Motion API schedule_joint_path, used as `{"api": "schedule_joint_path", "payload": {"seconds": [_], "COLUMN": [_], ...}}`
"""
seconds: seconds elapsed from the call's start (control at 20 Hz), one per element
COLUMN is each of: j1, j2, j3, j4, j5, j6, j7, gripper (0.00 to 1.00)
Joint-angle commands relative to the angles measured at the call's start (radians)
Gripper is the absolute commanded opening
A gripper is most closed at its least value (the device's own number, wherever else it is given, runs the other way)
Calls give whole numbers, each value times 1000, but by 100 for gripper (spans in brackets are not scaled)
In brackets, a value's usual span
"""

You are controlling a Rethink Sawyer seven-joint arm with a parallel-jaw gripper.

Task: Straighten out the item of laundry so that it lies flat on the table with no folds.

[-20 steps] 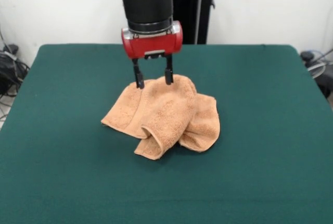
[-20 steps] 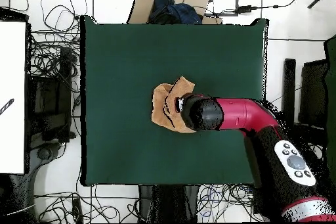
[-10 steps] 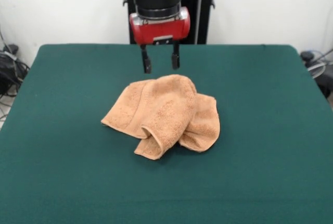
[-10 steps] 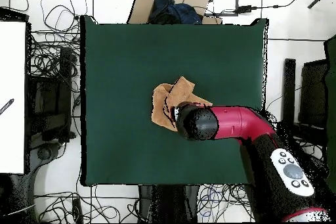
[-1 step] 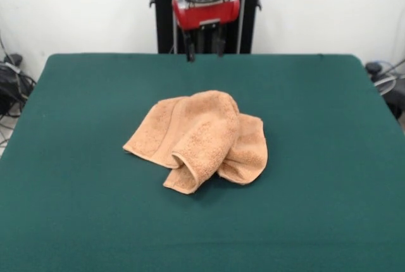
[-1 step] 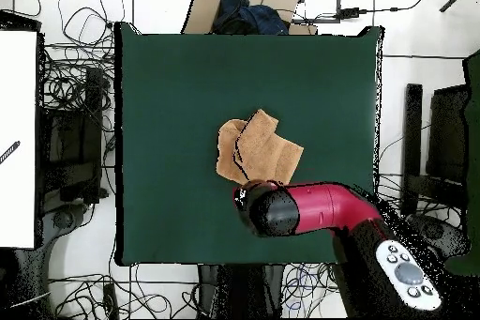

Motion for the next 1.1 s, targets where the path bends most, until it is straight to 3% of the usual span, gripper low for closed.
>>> {"api": "schedule_joint_path", "payload": {"seconds": [0.05, 0.15, 0.25, 0.45, 0.55, 0.65, 0.9, 1.1], "j1": [-38, 60, 159, 265, 270, 277, 198, 145], "j2": [-108, -60, -20, -29, -36, -38, 27, -22], "j3": [22, -47, -88, -124, -118, -140, -153, -154], "j4": [216, 144, 60, -57, -89, -79, 42, 119], "j5": [-12, -53, -60, 2, 38, 25, 29, 33], "j6": [-131, -152, -77, 9, 58, -21, -162, -169], "j7": [84, 152, 182, 209, 174, 184, 168, 153], "gripper": [100, 100, 100, 100, 100, 100, 100, 100]}}
